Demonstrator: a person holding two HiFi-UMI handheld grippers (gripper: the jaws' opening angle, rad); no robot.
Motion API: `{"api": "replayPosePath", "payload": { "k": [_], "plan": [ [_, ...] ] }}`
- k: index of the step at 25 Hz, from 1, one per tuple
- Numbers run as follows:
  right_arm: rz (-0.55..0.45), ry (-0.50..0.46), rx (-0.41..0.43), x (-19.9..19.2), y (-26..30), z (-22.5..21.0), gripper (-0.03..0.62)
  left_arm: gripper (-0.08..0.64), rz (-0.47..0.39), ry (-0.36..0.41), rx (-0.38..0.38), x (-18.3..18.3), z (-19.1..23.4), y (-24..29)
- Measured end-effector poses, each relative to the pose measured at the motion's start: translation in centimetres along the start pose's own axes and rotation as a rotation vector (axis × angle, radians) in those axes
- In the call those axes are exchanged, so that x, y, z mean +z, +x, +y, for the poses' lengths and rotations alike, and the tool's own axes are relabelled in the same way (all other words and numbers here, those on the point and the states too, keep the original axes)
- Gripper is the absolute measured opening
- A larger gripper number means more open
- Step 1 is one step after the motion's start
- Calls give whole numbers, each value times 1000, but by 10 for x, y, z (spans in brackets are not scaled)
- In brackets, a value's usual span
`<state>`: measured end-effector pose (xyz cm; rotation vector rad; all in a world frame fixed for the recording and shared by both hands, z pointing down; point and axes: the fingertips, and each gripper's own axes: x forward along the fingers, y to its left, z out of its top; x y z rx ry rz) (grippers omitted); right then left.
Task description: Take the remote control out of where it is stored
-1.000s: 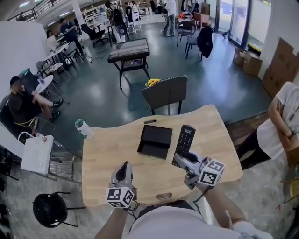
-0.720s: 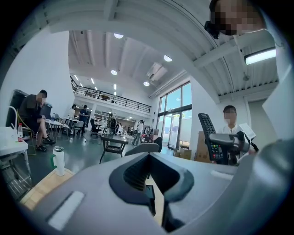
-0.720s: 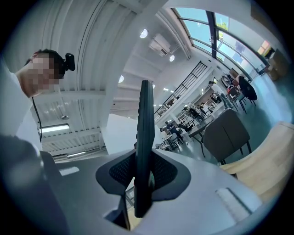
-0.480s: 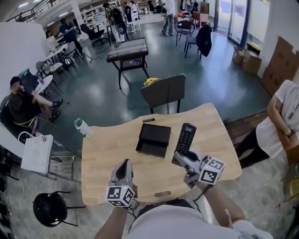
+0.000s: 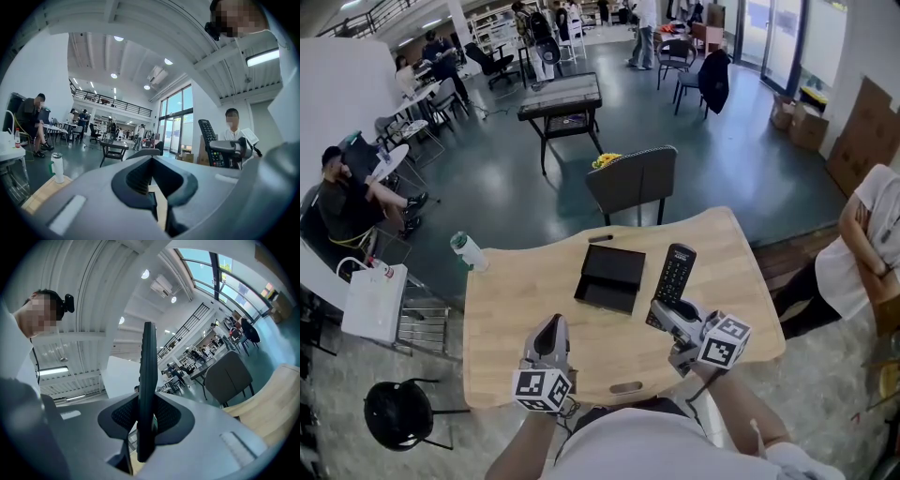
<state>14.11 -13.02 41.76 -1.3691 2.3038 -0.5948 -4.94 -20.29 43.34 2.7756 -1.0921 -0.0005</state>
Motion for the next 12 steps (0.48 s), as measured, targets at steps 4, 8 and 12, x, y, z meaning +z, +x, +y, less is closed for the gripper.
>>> {"api": "replayPosePath", "payload": {
  "k": [4, 8, 12],
  "plan": [
    [10, -14, -12, -2, -2, -4, 107, 0, -1, 2, -3, 0, -1, 2],
    [17, -25, -19, -8, -3, -3, 107, 0, 3, 1, -4, -2, -1, 0],
    [19, -23, -24, -7, 2, -2, 107, 0, 2, -1, -6, 2, 3, 1]
  ]
}}
